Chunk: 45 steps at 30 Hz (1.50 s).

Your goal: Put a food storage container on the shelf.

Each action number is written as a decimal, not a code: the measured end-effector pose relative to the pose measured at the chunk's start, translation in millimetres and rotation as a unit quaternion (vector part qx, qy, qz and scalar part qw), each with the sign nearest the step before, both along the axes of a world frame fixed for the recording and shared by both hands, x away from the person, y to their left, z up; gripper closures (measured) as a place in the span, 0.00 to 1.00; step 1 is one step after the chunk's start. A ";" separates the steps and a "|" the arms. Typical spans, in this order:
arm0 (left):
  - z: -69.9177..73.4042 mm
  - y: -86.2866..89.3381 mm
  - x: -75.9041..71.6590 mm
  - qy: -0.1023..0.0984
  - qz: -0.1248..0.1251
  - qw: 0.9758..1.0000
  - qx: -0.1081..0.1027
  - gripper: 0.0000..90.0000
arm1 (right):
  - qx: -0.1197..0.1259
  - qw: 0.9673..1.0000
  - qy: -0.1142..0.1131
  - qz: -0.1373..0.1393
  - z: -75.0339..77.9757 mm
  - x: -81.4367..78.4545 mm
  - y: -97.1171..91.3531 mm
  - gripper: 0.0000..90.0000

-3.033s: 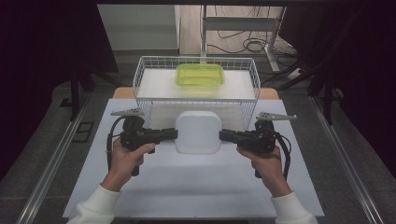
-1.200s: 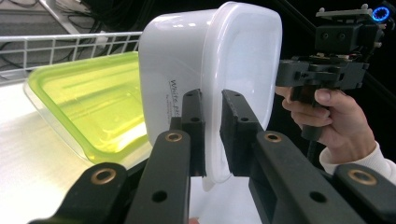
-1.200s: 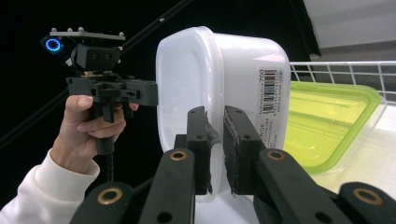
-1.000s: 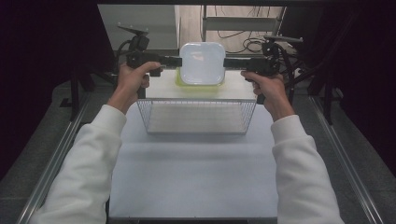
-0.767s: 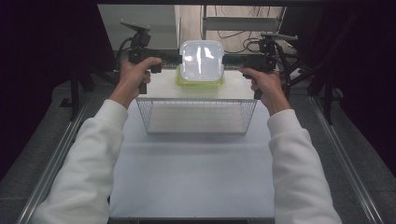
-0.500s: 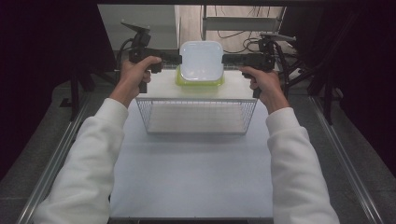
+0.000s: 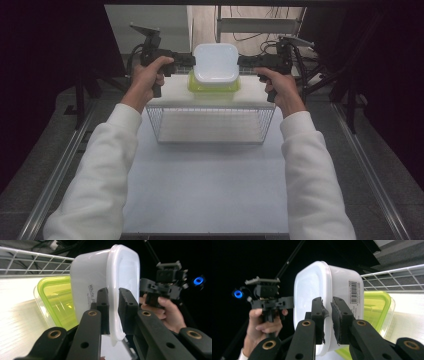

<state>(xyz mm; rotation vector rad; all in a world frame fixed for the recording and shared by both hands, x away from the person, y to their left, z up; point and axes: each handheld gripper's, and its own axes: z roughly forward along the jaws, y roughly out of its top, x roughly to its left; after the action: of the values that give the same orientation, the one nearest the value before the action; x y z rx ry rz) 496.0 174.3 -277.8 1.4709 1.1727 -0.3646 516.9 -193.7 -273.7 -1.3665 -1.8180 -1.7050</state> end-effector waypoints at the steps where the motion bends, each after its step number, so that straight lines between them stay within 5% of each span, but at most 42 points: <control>1: -1.2 0.3 2.1 0.007 0.003 1.000 -0.007 0.88 | 0.006 1.000 0.007 -0.002 -1.3 2.1 -0.1 0.88; 8: -8.3 2.0 12.1 0.026 0.013 0.999 -0.037 0.88 | 0.034 0.999 0.034 -0.013 -8.8 11.5 -1.1 0.87; 13: -12.3 2.3 16.0 0.036 0.025 0.999 -0.031 0.86 | 0.034 0.998 0.053 -0.022 -12.9 16.0 0.1 0.86; 25: -14.2 2.1 16.0 0.033 0.024 0.999 -0.036 0.85 | 0.037 0.998 0.051 -0.032 -14.7 17.2 0.0 0.86; 31: -3.8 3.6 4.6 -0.008 0.029 0.999 -0.020 0.72 | 0.026 0.999 0.007 -0.042 -3.8 8.0 -2.5 0.77; 35: 2.8 6.6 -7.1 -0.039 0.037 0.999 -0.001 0.61 | -0.003 0.998 -0.030 -0.047 5.8 -2.0 -6.4 0.68; 37: 5.7 6.2 -15.7 -0.059 0.041 0.997 0.026 0.58 | -0.025 0.997 -0.048 -0.048 8.6 -8.4 -9.2 0.63; 40: 7.2 7.3 -28.5 -0.078 0.034 0.996 0.033 0.54 | -0.034 0.996 -0.065 -0.043 12.1 -21.8 -16.3 0.60; 45: 9.4 12.8 -54.4 -0.116 0.035 0.990 0.074 0.52 | -0.081 0.990 -0.108 -0.033 15.4 -47.8 -25.6 0.56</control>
<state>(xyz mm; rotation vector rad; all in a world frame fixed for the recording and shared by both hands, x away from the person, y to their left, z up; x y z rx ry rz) 441.7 187.1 -268.4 1.5497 1.0773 -0.0565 469.1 -219.3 -258.3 -1.3630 -2.0908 -1.8381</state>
